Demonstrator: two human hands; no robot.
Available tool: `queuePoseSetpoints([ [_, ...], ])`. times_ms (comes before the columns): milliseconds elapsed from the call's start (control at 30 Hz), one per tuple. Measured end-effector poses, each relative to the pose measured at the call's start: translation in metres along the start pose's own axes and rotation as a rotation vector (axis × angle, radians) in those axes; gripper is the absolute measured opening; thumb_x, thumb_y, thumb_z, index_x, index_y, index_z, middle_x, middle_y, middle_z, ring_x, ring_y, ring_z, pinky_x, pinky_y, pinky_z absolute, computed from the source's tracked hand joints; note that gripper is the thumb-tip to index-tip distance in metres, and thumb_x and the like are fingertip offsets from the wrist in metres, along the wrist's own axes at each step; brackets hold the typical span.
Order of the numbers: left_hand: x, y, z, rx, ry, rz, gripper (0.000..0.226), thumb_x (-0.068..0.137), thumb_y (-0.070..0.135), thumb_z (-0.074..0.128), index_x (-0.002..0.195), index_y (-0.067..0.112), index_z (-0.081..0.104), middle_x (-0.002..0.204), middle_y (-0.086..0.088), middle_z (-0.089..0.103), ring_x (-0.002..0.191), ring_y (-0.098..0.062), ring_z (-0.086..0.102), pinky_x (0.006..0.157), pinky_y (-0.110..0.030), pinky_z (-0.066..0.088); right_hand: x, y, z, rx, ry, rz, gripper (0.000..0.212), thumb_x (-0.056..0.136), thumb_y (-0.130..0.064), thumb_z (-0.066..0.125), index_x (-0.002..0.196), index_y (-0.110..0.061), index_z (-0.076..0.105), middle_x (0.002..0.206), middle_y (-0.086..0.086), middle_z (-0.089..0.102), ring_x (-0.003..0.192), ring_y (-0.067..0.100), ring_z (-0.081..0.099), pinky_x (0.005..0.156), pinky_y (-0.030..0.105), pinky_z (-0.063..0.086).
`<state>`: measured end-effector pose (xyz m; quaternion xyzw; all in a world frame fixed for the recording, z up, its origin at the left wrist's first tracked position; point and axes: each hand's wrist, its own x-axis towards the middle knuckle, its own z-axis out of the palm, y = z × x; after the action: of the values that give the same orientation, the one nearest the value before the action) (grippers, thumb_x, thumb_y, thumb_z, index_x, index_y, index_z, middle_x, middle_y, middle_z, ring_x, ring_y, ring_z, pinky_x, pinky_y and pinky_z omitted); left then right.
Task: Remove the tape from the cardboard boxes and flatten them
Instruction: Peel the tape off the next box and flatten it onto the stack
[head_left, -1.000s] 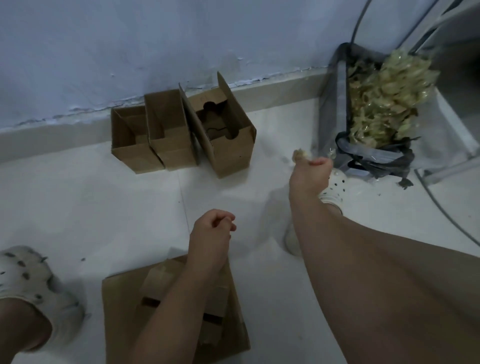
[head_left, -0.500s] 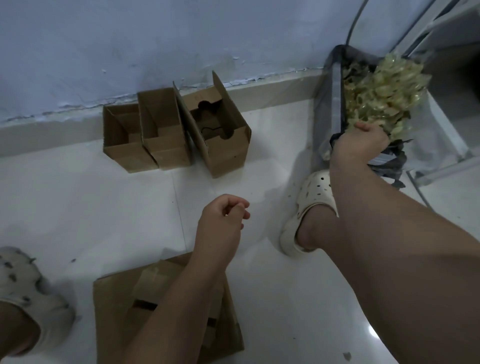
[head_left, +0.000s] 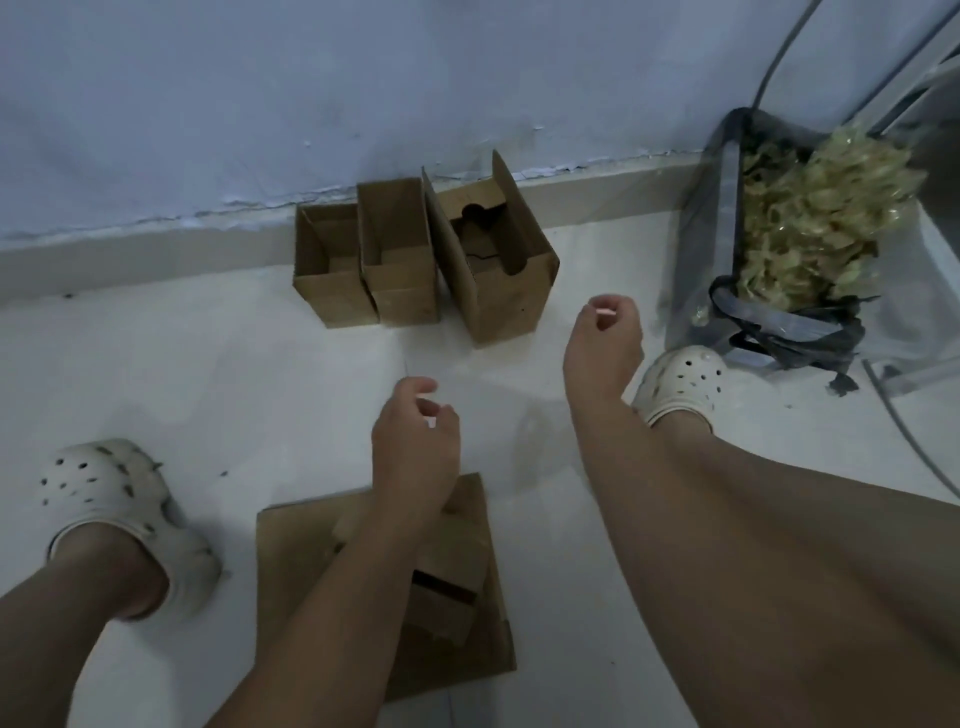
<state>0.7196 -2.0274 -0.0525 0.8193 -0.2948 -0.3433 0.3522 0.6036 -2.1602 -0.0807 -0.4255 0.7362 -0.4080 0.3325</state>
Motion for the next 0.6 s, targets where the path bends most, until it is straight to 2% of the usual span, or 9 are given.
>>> queuePoseSetpoints([
  [67,0.0,-0.01,-0.017,-0.056,0.129,-0.106,0.049,0.093,0.02,0.058,0.133,0.027,0.031,0.112,0.0,0.053,0.095,-0.019,0.058,0.077,-0.028,0.053,-0.039,0.012,-0.001,0.023,-0.087,0.065,0.009,0.096,-0.016,0.052,0.092,-0.024,0.055,0.077,-0.006,0.062,0.069,0.014,0.06,0.058,0.022,0.041],
  [167,-0.008,-0.029,-0.042,-0.007,0.251,-0.274,0.051,0.093,0.026,0.055,0.137,0.023,0.031,0.13,-0.007,0.048,0.108,-0.027,0.054,0.086,-0.035,0.047,-0.096,0.034,-0.015,-0.054,-0.308,0.102,0.015,0.096,-0.014,0.049,0.093,-0.027,0.056,0.078,-0.006,0.062,0.067,0.014,0.058,0.051,0.017,0.039],
  [233,-0.019,-0.045,-0.055,0.115,0.163,-0.373,0.054,0.095,0.034,0.05,0.143,0.021,0.031,0.142,-0.01,0.039,0.12,-0.03,0.047,0.085,-0.034,0.037,-0.13,0.049,-0.028,-0.179,-0.488,0.097,0.02,0.096,-0.012,0.048,0.107,-0.026,0.057,0.094,-0.003,0.063,0.079,0.013,0.059,0.06,0.015,0.043],
  [333,-0.036,-0.065,-0.062,-0.026,-0.053,-0.533,0.066,0.098,0.043,0.041,0.152,0.019,0.01,0.153,-0.01,0.026,0.132,-0.032,0.036,0.099,-0.039,0.036,-0.166,0.064,-0.046,-0.322,-0.61,0.159,0.041,0.095,-0.006,0.048,0.132,-0.024,0.047,0.131,0.005,0.049,0.113,0.02,0.052,0.088,0.029,0.049],
  [367,-0.042,-0.072,-0.062,-0.072,-0.078,-0.557,0.063,0.1,0.041,0.038,0.151,0.017,0.012,0.149,-0.011,0.032,0.128,-0.032,0.04,0.098,-0.039,0.038,-0.176,0.067,-0.05,-0.366,-0.639,0.185,0.048,0.095,-0.005,0.048,0.139,-0.024,0.042,0.135,0.007,0.046,0.117,0.023,0.051,0.093,0.034,0.05],
  [400,-0.047,-0.078,-0.06,-0.093,-0.086,-0.55,0.055,0.101,0.038,0.036,0.148,0.013,0.024,0.138,-0.012,0.044,0.116,-0.03,0.049,0.091,-0.037,0.042,-0.185,0.07,-0.054,-0.405,-0.672,0.201,0.053,0.095,-0.006,0.047,0.144,-0.024,0.035,0.134,0.008,0.046,0.116,0.025,0.052,0.094,0.037,0.051],
  [467,-0.06,-0.087,-0.055,-0.117,-0.044,-0.531,0.039,0.101,0.036,0.035,0.125,0.007,0.047,0.103,-0.009,0.056,0.083,-0.02,0.053,0.064,-0.03,0.042,-0.198,0.075,-0.061,-0.401,-0.73,0.245,0.058,0.096,-0.012,0.047,0.148,-0.024,0.025,0.119,0.005,0.052,0.104,0.023,0.056,0.087,0.037,0.053],
  [533,-0.07,-0.092,-0.052,-0.171,0.001,-0.561,0.033,0.099,0.036,0.04,0.116,0.008,0.046,0.089,-0.006,0.053,0.072,-0.016,0.048,0.053,-0.027,0.035,-0.205,0.075,-0.066,-0.333,-0.772,0.331,0.062,0.096,-0.023,0.052,0.149,-0.025,0.021,0.106,-0.001,0.053,0.095,0.019,0.057,0.078,0.031,0.052],
  [600,-0.075,-0.095,-0.051,-0.223,0.019,-0.56,0.025,0.098,0.033,0.046,0.108,0.012,0.038,0.087,-0.002,0.048,0.071,-0.014,0.045,0.053,-0.027,0.034,-0.205,0.078,-0.071,-0.318,-0.792,0.384,0.071,0.094,-0.028,0.058,0.152,-0.027,0.017,0.12,0.004,0.055,0.097,0.019,0.056,0.075,0.027,0.049],
])
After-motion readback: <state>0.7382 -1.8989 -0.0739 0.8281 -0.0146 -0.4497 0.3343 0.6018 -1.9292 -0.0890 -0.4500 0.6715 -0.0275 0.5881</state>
